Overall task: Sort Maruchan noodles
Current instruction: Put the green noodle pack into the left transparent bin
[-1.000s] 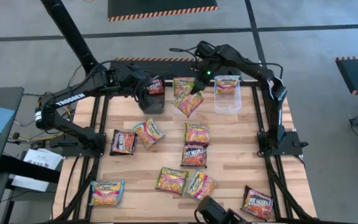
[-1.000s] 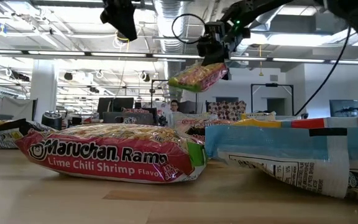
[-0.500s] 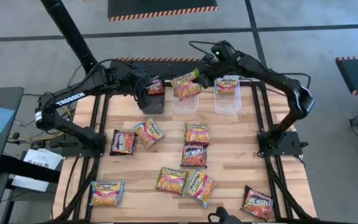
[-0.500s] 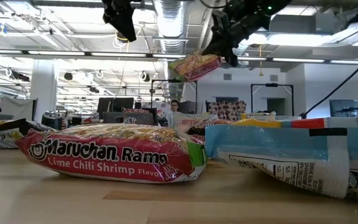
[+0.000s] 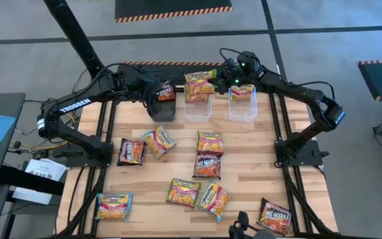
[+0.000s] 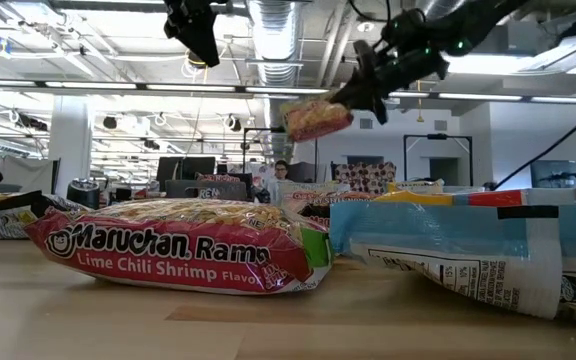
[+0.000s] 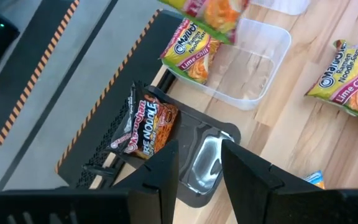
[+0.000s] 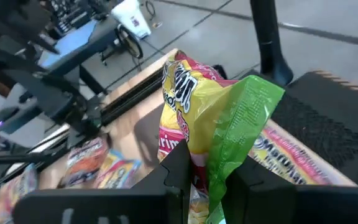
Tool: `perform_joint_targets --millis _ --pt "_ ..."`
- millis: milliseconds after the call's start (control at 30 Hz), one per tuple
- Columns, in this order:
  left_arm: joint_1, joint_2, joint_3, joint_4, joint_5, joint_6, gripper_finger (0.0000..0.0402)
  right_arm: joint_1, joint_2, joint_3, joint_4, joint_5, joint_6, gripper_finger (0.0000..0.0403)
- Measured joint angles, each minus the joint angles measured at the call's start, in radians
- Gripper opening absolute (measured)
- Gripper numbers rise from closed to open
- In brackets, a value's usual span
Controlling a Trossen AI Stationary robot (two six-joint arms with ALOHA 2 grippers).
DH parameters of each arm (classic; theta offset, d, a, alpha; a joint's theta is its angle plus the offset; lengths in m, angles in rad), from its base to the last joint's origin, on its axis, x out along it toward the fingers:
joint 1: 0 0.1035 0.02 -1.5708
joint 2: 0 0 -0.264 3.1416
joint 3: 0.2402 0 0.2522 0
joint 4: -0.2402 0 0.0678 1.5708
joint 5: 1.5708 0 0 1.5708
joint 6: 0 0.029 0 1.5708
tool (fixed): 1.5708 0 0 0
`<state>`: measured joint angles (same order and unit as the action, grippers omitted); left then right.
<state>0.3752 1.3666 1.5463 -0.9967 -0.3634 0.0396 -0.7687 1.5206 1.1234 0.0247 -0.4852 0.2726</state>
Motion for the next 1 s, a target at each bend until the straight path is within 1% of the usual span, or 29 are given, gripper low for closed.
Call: perform_joint_targets --millis 67,200,367,467,633,800,867,933,1000 --pt "0.000 0.000 0.000 0.000 0.000 -0.001 0.0109 -0.011 0.028 -0.009 0.014 0.004 0.000 0.0077" --pt "0.000 0.000 0.000 0.000 0.000 -0.002 0.0109 -0.012 0.090 -0.006 0.098 0.021 -0.053 0.0077" --pt "0.000 0.000 0.000 0.001 0.000 -0.003 0.0109 -0.001 0.156 -0.008 0.114 0.021 -0.074 0.0077" --pt "0.000 0.000 0.000 0.003 0.000 -0.010 0.0109 0.001 0.170 -0.008 0.120 0.034 -0.097 0.0077" --pt "0.000 0.000 0.000 0.004 0.000 -0.027 0.0109 0.015 0.171 -0.007 0.113 0.115 -0.173 0.0077" --pt "0.000 0.000 -0.001 0.016 0.000 -0.026 0.0109 0.014 0.172 -0.007 0.089 0.129 -0.185 0.0077" --pt "0.000 0.000 -0.001 0.020 0.000 -0.026 0.0109 0.025 0.191 -0.006 0.084 0.157 -0.195 0.0077" --pt "0.000 0.000 -0.001 0.020 0.001 -0.026 0.0109 0.026 0.208 -0.007 0.069 0.160 -0.189 0.0077" --pt "0.000 0.000 -0.001 0.020 0.001 -0.026 0.0109 0.039 0.225 -0.006 0.086 0.181 -0.188 0.0077"
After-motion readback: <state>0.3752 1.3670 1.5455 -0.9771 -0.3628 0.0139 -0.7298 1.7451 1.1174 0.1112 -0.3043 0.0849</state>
